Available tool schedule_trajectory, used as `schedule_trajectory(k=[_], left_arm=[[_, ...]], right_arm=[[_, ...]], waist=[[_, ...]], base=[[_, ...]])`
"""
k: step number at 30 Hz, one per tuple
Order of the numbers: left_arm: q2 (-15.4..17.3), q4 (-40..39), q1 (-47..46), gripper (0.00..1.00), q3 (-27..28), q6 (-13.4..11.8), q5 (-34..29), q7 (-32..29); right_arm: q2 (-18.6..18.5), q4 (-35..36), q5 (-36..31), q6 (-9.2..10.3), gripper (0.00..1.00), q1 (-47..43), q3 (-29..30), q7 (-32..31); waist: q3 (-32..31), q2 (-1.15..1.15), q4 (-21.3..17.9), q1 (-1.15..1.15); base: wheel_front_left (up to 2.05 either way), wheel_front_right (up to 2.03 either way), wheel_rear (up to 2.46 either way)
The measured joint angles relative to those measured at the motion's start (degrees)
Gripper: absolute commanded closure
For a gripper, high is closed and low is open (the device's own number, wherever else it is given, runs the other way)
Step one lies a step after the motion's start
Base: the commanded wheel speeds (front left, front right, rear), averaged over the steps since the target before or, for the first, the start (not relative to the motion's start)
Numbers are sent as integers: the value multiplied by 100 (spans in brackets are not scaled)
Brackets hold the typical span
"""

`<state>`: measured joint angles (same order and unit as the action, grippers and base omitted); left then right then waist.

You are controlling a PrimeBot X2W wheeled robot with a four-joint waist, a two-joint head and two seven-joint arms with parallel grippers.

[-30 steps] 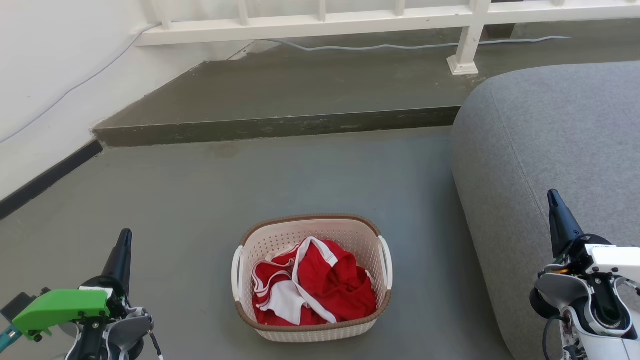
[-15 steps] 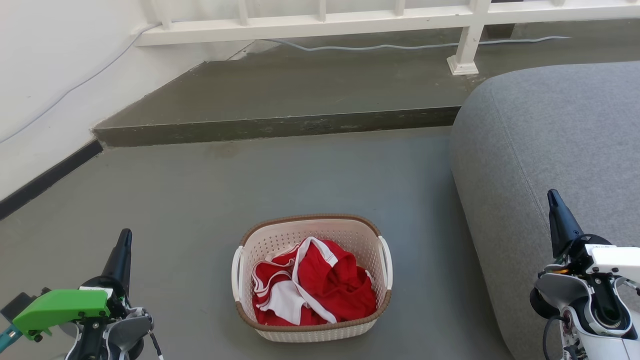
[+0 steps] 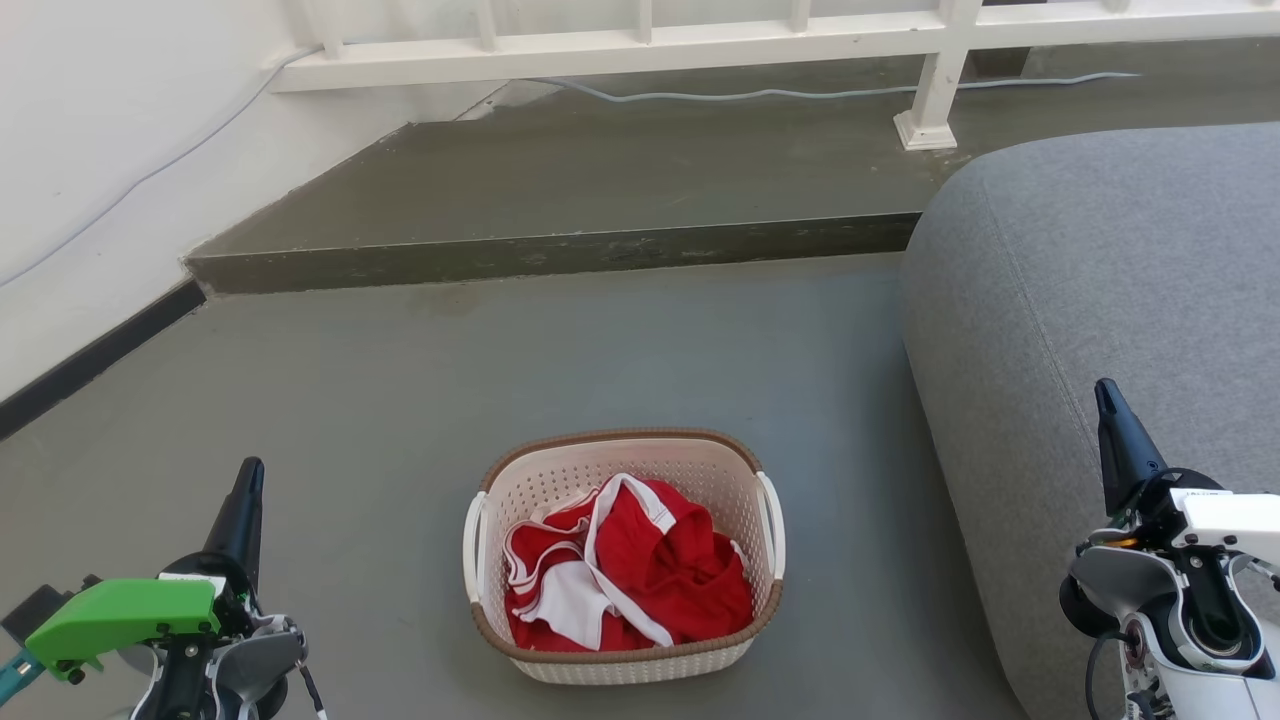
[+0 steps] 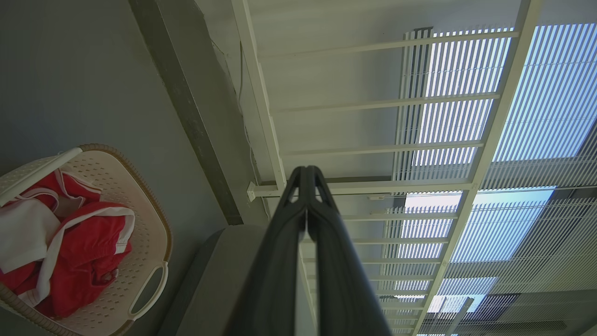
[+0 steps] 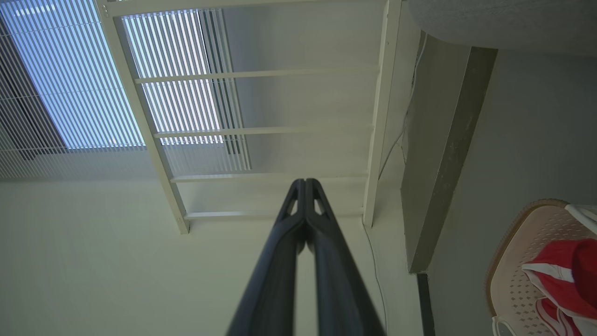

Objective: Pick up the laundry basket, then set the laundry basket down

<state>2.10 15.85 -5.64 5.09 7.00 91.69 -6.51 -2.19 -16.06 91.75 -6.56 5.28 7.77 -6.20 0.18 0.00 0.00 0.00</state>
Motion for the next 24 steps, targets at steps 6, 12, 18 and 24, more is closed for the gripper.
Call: schedule_trajectory(k=[6, 12, 18, 24], left_arm=[[0, 0, 0, 100, 0, 0, 0, 0], [0, 0, 0, 100, 0, 0, 0, 0], [0, 0, 0, 100, 0, 0, 0, 0], [0, 0, 0, 100, 0, 0, 0, 0]], right_arm=[[0, 0, 0, 0, 100, 0, 0, 0], [0, 0, 0, 0, 100, 0, 0, 0], [0, 0, 0, 0, 100, 0, 0, 0], [0, 0, 0, 0, 100, 0, 0, 0]], waist=[[0, 0, 0, 0], [0, 0, 0, 0], [0, 0, 0, 0], [0, 0, 0, 0]], base=[[0, 0, 0], [0, 0, 0], [0, 0, 0], [0, 0, 0]])
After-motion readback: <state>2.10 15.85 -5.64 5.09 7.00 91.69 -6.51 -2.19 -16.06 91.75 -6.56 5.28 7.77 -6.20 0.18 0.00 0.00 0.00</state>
